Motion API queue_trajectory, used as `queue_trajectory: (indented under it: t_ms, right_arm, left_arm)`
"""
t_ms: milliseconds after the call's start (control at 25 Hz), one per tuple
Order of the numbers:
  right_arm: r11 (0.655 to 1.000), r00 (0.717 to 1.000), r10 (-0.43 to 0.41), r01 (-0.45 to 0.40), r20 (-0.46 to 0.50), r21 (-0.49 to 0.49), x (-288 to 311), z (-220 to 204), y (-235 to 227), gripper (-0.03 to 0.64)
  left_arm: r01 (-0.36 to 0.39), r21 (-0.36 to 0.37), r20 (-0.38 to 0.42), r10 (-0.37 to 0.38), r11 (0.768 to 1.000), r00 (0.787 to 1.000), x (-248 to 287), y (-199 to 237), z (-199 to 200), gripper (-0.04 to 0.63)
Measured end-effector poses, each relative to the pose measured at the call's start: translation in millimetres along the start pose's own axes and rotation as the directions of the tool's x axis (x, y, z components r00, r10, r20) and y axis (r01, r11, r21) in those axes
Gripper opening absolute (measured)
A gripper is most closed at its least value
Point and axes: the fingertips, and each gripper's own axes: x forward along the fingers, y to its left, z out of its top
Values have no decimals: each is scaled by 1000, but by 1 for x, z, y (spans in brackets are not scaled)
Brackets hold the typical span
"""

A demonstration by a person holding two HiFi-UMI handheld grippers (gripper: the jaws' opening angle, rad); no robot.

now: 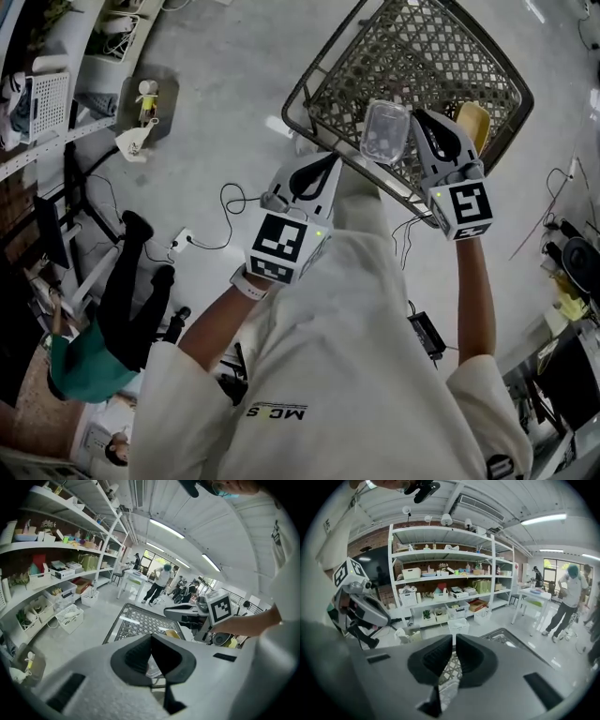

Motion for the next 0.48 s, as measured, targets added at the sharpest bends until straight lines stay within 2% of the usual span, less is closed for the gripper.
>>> queue_trajectory:
  t_ms: [120, 280, 480]
  right_arm:
    - [996, 999, 42, -45, -34, -81, 27, -11, -2, 20]
    - [973, 989, 99, -119, -109, -196, 57, -32, -1, 23]
    - [938, 968, 172, -217, -181, -269, 85, -50, -1, 31]
  left_arm:
    - [-14, -3, -4, 14, 1000, 1000, 6, 6, -4, 21]
    - [-20, 0, -11, 20, 1000, 1000, 14, 12, -10, 21]
    - [-33, -26, -15, 32, 999, 999, 24, 20, -14, 21]
